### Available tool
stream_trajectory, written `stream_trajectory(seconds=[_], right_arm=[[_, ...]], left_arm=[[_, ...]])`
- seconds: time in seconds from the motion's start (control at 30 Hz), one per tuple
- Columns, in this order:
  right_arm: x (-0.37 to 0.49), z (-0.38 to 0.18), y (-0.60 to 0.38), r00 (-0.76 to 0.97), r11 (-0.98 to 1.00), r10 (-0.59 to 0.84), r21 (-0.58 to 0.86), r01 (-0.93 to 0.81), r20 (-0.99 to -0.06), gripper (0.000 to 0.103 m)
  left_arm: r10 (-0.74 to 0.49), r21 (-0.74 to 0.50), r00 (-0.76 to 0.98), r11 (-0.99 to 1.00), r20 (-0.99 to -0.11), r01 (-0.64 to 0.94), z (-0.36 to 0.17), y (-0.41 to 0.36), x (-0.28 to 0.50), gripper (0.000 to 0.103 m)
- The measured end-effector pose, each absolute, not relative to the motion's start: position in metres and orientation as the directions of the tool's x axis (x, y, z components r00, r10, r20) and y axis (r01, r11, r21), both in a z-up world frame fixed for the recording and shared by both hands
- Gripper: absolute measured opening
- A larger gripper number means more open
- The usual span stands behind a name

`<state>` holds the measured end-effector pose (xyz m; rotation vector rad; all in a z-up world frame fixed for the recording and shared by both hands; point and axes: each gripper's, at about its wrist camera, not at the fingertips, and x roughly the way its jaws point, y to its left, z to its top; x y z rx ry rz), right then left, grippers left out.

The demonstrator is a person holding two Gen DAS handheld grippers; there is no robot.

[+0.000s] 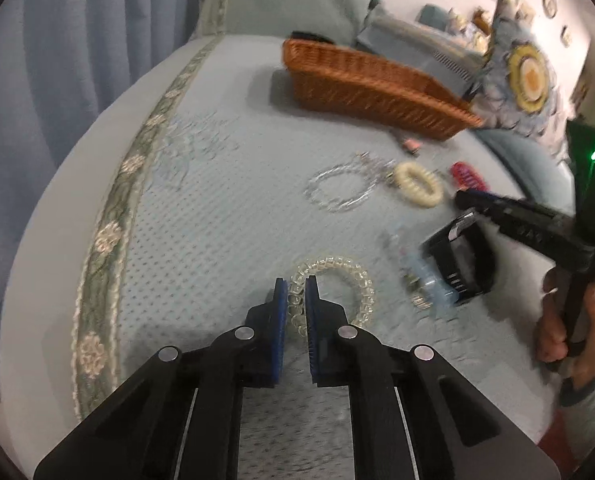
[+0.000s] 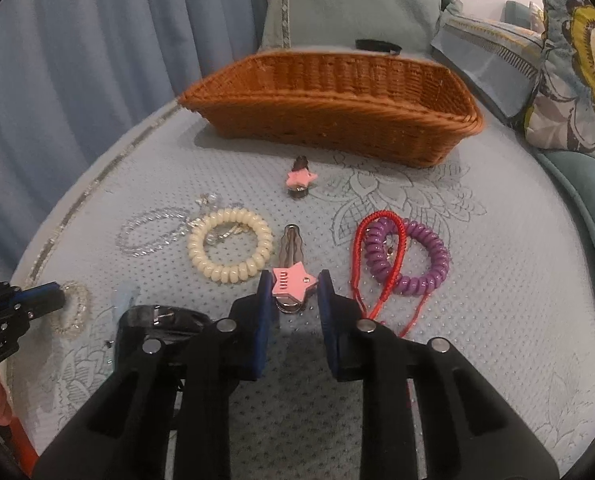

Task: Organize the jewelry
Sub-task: 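Grasp the clear bead bracelet with the left tool while the right grasps a pink star clip, then carry both items over the wicker basket and open both tools to drop them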

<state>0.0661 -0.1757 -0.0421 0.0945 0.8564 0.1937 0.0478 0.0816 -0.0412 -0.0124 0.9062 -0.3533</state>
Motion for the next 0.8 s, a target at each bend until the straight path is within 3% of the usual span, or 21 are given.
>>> stream_trajectory(seconds=[0.23,0.53,0.8], right_arm=[[0.05,-0.019,-0.186,0.687,0.973,0.23,0.185,-0.141,-0.689,0.02],[0.087,0.062,-0.213,0.795,0.982,0.183,0.135,-0.129,-0.578,0.02],[0.189,0.046,-0.231,0.74,0.981,0.176,0.177,-0.077,-0.649,0.02]], left_arm=[[-0.405,-0.226,0.617,0.909,-0.674,0.349,-0.017,0.069,0.038,0.007],[-0.407,-0.195,0.731,0.912,-0.548,0.362,0.061,0.024,0.082,0.007],[-0.379,-0.169,0.74,0.923,-0.555,0.346,0.067,-0.027,0.196,0.007]])
